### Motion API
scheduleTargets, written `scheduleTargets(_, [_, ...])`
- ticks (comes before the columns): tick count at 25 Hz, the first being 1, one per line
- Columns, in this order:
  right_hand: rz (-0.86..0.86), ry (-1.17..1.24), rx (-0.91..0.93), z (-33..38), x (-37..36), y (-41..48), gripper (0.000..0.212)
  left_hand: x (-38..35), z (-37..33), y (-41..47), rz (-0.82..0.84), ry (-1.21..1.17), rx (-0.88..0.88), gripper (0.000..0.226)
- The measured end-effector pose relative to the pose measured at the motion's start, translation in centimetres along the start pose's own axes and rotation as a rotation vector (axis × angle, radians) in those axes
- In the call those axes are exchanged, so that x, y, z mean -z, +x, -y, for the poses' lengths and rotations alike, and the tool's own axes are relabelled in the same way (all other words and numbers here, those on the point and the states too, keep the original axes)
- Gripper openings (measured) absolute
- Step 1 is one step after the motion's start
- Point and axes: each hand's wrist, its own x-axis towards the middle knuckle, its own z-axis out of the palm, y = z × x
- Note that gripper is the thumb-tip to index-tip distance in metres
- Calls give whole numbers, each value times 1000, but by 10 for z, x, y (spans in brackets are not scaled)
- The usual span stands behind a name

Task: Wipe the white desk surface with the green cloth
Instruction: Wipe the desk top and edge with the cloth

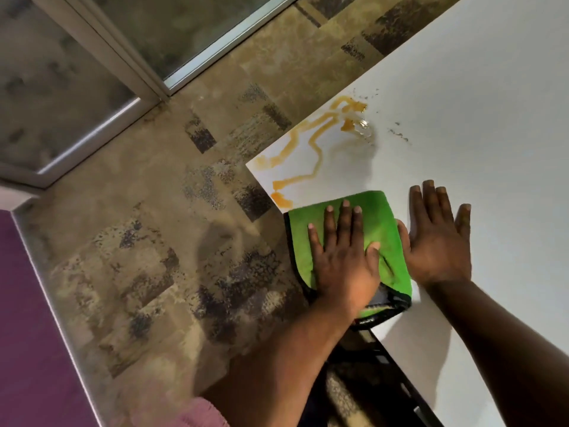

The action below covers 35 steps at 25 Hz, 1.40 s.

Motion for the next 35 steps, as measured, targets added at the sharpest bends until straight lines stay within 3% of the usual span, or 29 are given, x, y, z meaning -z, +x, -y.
scheduleTargets(5, [-43,0,2,3,1,0,76,-14,-1,-27,-61,-194,131,69])
scheduleTargets(9, [-83,-12,18,-2,-5,1,74,-5,25,7,-133,-281,118,63])
scheduleTargets(13, [-92,-24,26,-4,-6,3,74,-22,8,-32,-197,-450,126,64])
scheduleTargets(16, [-87,-14,37,-4,-4,3,74,-30,-3,-57,-158,-476,62,64])
scheduleTargets(25, [-84,-11,39,-3,-3,0,76,9,63,47,-252,-487,131,58])
scheduleTargets(30, [-43,-21,28,0,0,1,75,-3,34,7,-206,-462,163,63])
scheduleTargets(35, [54,-4,323,41,1,2,67,3,36,8,-108,-415,122,63])
